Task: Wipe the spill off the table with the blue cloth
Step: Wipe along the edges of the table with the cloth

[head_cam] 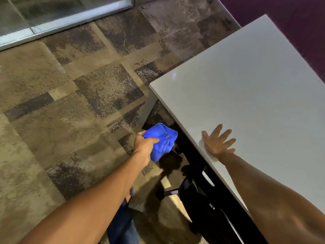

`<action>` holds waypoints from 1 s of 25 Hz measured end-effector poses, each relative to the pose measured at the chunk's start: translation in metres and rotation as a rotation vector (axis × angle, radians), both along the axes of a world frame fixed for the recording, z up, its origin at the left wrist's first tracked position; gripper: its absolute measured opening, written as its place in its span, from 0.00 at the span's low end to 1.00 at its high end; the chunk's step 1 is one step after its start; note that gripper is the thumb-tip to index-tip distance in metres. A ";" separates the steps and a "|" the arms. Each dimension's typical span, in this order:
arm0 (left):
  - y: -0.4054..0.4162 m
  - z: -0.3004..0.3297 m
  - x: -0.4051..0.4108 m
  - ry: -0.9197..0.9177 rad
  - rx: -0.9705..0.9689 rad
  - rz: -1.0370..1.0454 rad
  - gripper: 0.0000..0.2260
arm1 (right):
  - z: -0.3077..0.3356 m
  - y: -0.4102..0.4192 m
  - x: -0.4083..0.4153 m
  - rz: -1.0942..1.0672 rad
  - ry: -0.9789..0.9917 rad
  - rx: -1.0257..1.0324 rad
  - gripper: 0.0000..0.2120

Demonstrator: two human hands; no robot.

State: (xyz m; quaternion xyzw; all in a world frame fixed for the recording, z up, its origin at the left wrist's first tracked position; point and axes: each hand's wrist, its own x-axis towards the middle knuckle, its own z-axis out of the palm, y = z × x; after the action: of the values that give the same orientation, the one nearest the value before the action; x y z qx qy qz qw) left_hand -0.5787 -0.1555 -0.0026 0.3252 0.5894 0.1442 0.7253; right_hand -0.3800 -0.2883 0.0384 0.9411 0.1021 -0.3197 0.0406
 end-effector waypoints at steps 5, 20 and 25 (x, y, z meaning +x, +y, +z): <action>-0.031 -0.014 0.048 -0.013 -0.236 -0.196 0.09 | -0.013 -0.009 0.009 0.037 -0.008 -0.032 0.41; 0.041 0.014 0.080 -0.185 -0.449 -0.138 0.07 | -0.003 0.003 0.007 -0.039 -0.069 -0.008 0.37; 0.092 0.004 0.081 -0.157 -0.322 0.007 0.06 | -0.007 -0.013 0.017 0.177 0.068 -0.053 0.43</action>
State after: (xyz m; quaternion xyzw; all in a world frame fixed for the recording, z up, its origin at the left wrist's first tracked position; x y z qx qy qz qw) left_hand -0.4974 -0.0631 0.0014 0.1904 0.5475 0.0755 0.8113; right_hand -0.3629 -0.3018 0.0313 0.9157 0.1776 -0.3493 0.0898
